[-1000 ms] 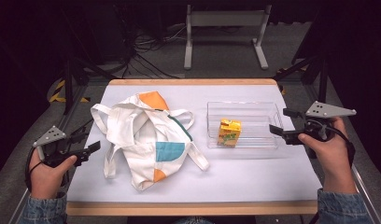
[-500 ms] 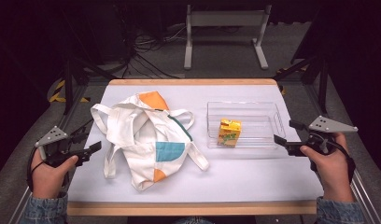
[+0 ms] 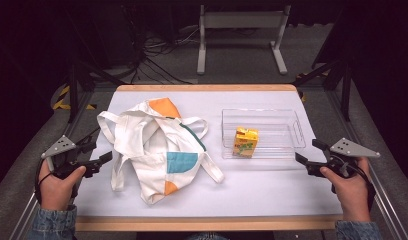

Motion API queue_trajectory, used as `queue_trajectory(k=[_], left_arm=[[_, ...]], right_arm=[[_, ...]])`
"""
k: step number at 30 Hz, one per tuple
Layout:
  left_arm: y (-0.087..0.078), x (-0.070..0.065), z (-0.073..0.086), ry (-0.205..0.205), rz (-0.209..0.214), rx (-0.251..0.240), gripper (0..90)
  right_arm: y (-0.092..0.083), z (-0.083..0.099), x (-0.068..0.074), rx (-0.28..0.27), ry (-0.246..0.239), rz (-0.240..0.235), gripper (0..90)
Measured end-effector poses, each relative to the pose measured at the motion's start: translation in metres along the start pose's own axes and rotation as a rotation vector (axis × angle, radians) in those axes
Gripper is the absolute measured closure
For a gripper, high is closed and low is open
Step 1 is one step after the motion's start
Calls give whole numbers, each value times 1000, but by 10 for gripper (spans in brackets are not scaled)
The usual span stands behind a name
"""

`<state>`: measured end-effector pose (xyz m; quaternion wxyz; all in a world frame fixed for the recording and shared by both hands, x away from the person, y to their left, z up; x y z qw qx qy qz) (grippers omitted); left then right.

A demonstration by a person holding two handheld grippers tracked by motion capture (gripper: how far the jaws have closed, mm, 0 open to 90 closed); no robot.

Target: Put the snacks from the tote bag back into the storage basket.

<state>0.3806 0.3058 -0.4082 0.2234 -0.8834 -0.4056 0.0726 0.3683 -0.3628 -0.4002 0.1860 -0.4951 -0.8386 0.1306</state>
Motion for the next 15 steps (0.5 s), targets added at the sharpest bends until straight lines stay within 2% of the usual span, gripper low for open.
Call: queue_trajectory(k=[2,6,10,15], left_arm=[[3,0,2,5,7,11,197],[4,1,4,-1,6,20,194],[4,2,6,-6,4,25,195],[4,2,6,-2,1,25,194]], right_arm=[[3,5,0,5,-6,-4,178],[10,11,-4,-7,34,24,176],[16,16,-5,11,43,37,177],[21,18,-7,-22,61,15,176]])
Point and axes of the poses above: each handheld gripper's, and its own axes: y roughly forward along the jaws, z roughly out of its underside, x roughly to its left, the point moved 4 cm from there along y, roughly forward along the jaws, and after that the axes turned 14 degrees about y, right-handed, at the moved point
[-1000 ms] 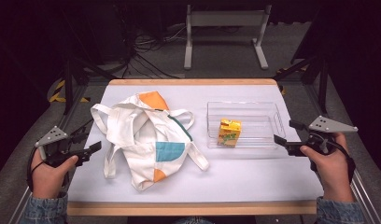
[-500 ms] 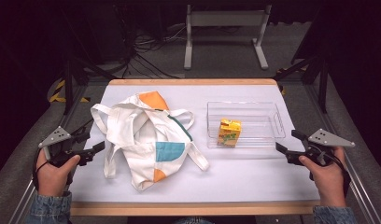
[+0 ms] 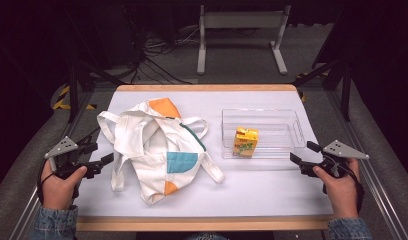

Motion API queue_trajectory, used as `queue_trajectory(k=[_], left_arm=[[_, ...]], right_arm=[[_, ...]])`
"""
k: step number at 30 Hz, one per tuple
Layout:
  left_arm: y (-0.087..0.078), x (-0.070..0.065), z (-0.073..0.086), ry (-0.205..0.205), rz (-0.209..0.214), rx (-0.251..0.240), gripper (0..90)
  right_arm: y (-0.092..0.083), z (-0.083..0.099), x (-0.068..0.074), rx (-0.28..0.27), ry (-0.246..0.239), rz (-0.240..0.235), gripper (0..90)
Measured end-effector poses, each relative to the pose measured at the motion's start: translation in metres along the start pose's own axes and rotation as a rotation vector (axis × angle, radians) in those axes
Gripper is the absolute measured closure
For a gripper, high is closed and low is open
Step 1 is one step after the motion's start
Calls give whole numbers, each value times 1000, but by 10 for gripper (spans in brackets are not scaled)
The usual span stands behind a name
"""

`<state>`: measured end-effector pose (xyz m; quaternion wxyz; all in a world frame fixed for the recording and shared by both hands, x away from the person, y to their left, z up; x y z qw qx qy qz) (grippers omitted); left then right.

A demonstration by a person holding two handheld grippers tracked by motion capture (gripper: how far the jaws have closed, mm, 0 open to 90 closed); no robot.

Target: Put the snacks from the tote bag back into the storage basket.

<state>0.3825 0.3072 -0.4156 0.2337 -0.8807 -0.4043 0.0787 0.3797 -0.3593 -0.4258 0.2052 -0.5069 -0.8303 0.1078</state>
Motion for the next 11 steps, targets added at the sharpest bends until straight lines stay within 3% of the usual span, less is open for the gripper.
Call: queue_trajectory(k=[11], left_arm=[[0,1,2,-4,0,6,193]], right_arm=[[0,-1,-1,-15,2,1,176]])
Point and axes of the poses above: each handheld gripper's, and its own axes: y roughly forward along the jaws, z roughly out of its underside, x roughly to its left, the point moved 4 cm from there along y, roughly forward along the jaws, and after that the axes turned 14 degrees about y, right-handed, at the moved point
